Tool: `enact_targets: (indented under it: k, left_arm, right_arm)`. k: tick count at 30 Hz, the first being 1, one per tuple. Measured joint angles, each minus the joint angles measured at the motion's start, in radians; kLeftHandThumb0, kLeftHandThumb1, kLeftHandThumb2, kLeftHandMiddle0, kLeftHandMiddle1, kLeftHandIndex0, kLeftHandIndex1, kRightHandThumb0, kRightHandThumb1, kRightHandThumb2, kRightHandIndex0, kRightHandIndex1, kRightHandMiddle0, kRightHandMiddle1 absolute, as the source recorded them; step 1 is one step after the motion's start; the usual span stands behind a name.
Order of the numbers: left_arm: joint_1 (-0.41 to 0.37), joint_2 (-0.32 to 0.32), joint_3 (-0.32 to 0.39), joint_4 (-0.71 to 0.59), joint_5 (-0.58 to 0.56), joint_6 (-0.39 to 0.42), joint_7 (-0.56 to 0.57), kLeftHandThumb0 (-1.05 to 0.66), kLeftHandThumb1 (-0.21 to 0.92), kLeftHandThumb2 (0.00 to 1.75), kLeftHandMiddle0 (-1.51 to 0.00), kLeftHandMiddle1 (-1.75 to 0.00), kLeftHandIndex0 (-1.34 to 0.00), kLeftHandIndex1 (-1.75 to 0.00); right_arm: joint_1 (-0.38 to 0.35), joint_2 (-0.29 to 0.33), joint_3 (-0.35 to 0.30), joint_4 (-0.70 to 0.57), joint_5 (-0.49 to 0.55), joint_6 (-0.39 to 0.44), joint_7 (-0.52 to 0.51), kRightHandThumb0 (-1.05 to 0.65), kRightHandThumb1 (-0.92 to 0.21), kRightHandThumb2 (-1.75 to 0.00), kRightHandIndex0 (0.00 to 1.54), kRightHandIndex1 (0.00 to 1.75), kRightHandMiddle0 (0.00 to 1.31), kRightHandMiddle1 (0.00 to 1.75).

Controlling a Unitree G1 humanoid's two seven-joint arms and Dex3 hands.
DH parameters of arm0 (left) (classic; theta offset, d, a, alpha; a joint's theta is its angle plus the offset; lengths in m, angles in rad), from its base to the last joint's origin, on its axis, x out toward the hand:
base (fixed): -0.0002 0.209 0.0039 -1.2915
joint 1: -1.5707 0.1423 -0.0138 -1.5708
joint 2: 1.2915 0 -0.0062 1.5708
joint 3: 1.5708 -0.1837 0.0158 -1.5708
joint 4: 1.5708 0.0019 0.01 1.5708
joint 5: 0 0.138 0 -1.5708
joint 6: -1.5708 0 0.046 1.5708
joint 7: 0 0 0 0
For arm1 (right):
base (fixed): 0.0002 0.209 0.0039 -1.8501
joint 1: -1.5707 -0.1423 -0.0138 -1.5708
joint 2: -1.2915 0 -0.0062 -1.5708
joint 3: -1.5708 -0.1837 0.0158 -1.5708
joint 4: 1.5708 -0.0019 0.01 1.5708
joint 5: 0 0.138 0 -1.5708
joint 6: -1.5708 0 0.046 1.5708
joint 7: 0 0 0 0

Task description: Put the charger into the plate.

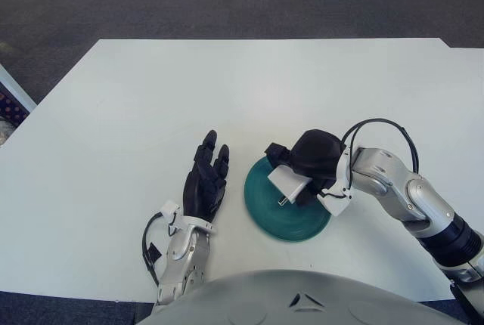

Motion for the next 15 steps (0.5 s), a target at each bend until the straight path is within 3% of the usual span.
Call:
enact_targets:
  k: [15]
  left_arm:
    - [0.012,-0.003,-0.001,-0.020,-0.065,0.028,0.016,-0.89,0.92,1.04,-0.11,0.00,0.00,-0.26]
  right_arm:
    - [-0.003,0.005,0.013,0.034,0.026,-0.022,0.070,-0.45,-0.92,-0.63,1.19,1.75,0.84,1.75]
